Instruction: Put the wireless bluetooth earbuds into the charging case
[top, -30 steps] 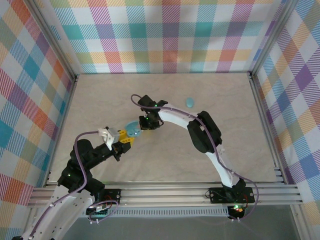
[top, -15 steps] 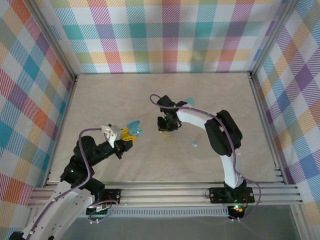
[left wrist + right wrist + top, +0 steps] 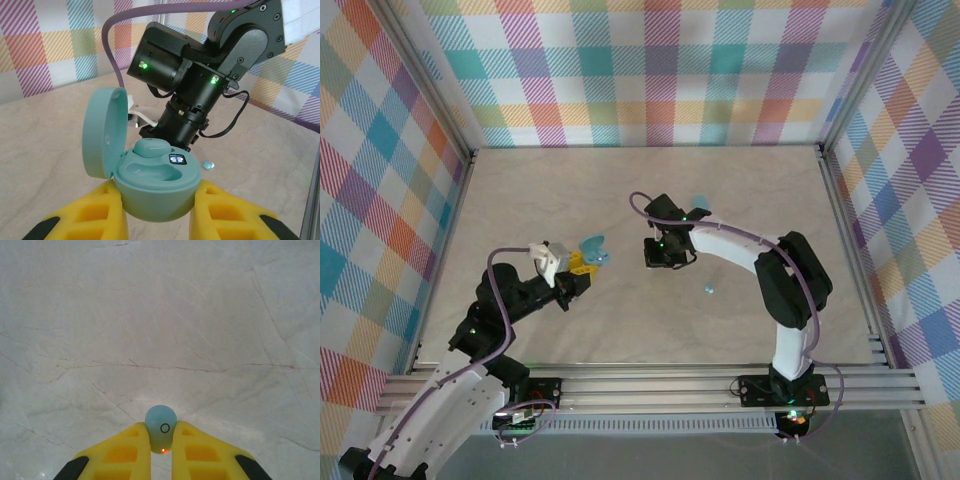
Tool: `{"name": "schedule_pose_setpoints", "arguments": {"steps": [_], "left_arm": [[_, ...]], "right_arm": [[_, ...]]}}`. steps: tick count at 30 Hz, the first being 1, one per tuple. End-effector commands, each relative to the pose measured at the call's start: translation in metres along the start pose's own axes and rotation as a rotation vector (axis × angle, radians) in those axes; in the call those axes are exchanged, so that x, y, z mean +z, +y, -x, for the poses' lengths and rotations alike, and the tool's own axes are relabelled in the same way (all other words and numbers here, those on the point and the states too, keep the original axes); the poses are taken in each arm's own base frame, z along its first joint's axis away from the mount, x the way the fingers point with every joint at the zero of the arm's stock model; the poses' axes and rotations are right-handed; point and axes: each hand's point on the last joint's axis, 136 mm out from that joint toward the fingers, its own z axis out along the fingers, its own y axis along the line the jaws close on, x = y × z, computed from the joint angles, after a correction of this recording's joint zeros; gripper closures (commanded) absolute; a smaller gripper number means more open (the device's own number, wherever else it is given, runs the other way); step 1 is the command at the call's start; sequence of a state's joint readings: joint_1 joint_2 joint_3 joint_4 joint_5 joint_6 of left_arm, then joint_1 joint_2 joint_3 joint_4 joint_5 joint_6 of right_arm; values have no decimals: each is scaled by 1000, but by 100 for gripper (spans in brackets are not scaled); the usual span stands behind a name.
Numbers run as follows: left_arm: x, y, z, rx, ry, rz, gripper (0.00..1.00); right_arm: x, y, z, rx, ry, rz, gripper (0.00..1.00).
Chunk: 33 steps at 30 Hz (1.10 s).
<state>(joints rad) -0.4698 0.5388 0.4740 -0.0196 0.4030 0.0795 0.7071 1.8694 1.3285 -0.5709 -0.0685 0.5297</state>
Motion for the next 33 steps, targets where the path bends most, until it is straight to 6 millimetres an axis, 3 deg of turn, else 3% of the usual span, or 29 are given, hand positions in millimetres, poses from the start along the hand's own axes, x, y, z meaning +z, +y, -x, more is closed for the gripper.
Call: {"name": "schedule_pose_setpoints", "arguments": {"steps": [1,6,11,22,33], "left_arm": [[0,-1,17,12,-57,-3,93],[1,0,13,4,-47,2,93],[2,2,15,-8,-58,14,93],[18,5,31,-4,-84,-11,93],[40,7,35,24,-89,-50,94]], "right_arm": [[-1,-9,-12,-28,26,-35,87],[-4,-7,-15,-17,26,-20,87],[-24,-1,-10,-34,-2,-6,87],[-103,22,1,-77,-123,66,87],[-180,45,3,-117,-241,176,86]]}}
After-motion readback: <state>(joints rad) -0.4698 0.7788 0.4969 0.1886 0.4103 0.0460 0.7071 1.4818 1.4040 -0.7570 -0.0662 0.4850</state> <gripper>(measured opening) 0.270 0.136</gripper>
